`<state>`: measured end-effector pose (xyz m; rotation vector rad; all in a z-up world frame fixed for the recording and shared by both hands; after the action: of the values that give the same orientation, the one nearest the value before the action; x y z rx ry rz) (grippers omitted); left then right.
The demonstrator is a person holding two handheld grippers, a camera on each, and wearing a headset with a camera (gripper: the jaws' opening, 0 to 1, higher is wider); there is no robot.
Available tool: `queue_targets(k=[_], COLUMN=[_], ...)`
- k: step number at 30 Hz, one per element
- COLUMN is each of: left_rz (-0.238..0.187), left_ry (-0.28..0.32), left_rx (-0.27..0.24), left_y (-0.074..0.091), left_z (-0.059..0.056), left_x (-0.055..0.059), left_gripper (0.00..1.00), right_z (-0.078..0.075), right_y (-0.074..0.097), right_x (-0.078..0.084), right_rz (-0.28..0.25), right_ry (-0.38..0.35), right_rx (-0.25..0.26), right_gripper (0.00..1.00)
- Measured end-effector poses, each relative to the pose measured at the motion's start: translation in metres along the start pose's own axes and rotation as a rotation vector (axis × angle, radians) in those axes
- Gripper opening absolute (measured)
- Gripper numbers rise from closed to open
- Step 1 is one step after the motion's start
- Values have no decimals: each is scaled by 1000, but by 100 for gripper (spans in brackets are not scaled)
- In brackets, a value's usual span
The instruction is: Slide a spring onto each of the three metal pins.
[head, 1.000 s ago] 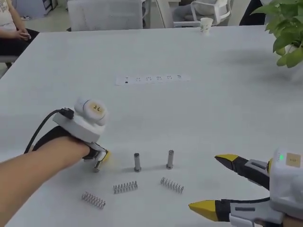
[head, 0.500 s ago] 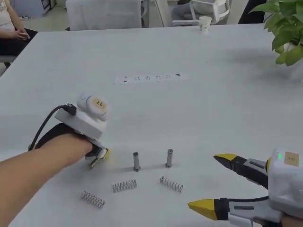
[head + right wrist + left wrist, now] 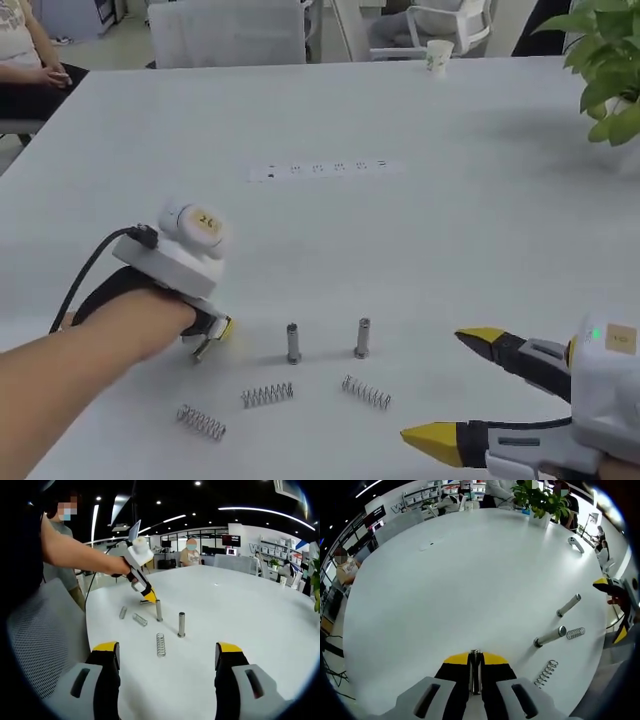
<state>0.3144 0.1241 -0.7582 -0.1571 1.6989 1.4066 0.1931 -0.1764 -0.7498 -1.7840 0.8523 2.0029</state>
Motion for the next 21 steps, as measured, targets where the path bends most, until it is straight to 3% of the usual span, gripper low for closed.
queue_targets(k=[21], left_rz=[-86], left_ry=[36], left_rx=[3], left_y=[30], left_z=[-7], left_x=[7], left_gripper=[0], right_z=[4], right_y=[3], right_x=[-9], right_rz=[6], right_ry=[39], right_rx=[-24], right_gripper=[78])
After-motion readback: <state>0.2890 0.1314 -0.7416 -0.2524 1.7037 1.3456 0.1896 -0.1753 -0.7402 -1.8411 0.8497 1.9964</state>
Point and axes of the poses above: the centre of the closed fingertips' face, and the gripper's own axes: y roughly backward along the fingers, z roughly to its left, x roughly out of its underside, the point moved 10 cm from there along y, roughly backward along the fingers, and after that the axes turned 11 degrees about -z, right-handed, at the moved point
